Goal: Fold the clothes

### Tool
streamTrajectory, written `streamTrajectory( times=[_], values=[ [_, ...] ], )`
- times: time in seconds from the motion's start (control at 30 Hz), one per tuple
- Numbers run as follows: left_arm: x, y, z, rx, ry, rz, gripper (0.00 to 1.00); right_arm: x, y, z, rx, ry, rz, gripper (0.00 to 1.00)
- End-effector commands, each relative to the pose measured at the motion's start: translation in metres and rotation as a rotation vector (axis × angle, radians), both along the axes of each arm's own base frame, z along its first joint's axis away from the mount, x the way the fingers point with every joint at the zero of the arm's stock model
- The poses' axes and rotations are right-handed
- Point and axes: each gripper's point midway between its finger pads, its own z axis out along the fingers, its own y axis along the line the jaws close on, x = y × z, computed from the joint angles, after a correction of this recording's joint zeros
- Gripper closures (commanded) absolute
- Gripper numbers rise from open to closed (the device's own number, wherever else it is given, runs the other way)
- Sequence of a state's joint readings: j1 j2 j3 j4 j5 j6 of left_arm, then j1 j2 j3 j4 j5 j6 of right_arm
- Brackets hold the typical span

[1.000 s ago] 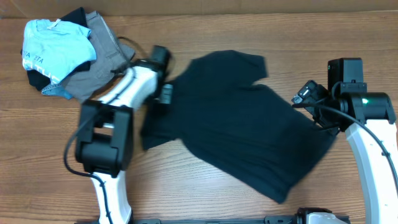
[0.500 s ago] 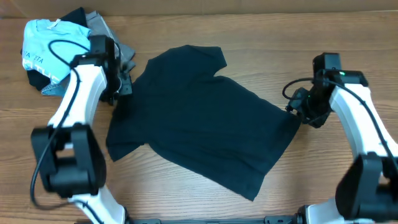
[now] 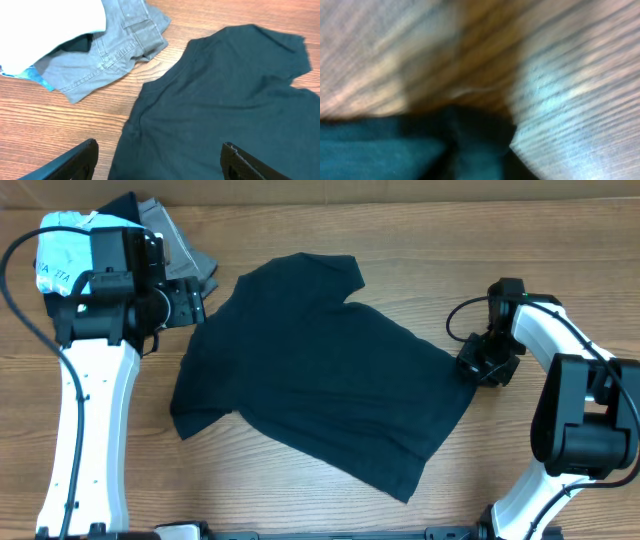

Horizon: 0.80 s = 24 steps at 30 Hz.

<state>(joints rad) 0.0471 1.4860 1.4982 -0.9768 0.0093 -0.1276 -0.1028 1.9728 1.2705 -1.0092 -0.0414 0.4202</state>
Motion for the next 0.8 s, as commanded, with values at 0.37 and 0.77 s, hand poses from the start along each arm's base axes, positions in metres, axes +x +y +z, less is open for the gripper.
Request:
streamTrajectory(
  times=[0.37,0.77],
  values=[
    [-0.019,-0.013,0.013,-0.043,-0.001,-0.056,0.16,0.131,-0.103,0.069,0.015,-0.527,-0.150,0.82],
    [-0.045,-0.015,-0.016,-0.054,0.173,-0.060,0.10,0.095,-0.082,0.211,0.193,-0.662,-0.028,0.43]
  ],
)
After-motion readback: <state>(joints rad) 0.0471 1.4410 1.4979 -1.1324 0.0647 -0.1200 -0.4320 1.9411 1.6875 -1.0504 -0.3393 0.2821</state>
